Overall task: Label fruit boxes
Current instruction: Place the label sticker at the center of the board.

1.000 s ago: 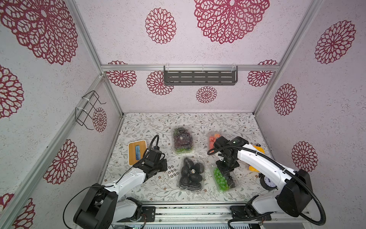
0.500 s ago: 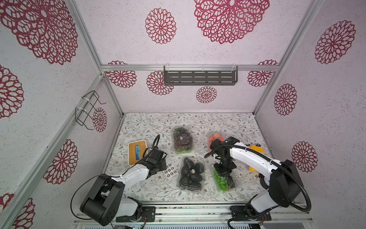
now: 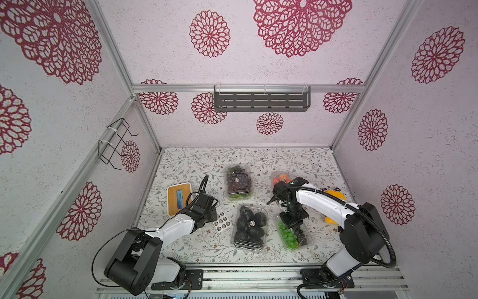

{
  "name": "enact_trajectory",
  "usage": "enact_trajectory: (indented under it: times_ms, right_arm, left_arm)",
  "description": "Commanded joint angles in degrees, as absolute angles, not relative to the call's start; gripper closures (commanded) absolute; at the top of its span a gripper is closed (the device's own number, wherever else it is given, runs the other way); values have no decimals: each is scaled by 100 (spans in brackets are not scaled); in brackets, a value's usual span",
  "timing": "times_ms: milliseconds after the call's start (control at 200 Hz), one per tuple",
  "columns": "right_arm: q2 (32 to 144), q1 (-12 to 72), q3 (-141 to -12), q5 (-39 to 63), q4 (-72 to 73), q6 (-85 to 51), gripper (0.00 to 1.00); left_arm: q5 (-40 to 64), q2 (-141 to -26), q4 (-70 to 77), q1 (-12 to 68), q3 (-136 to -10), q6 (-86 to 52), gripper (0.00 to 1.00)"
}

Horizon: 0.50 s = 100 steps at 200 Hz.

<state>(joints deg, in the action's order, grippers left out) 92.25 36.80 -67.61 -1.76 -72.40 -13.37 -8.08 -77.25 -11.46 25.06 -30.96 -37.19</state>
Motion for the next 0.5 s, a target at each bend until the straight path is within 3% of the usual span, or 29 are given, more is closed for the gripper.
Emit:
enact_trajectory:
  times_ms: [0, 125, 385, 495]
  right_arm:
    - [9237, 3717, -6867, -178, -7332, -1463, 100]
    - [9310, 3752, -6739, -293, -7303, -1596, 92]
    - [9412, 3879, -6574, -630, -7170, -1884, 86]
    - [9338, 3989, -6480, -695, -7114, -1997, 75]
  left_arm:
    - [-818, -7587, -1071, 2465, -3033, -3788, 72]
    - [-790, -7551, -1055, 2465, -3012, -3782, 68]
    - [-741, -7193, -1068, 2470, -2884, -3814, 68]
    - [-711, -7019, -1055, 2470, -2814, -3836, 68]
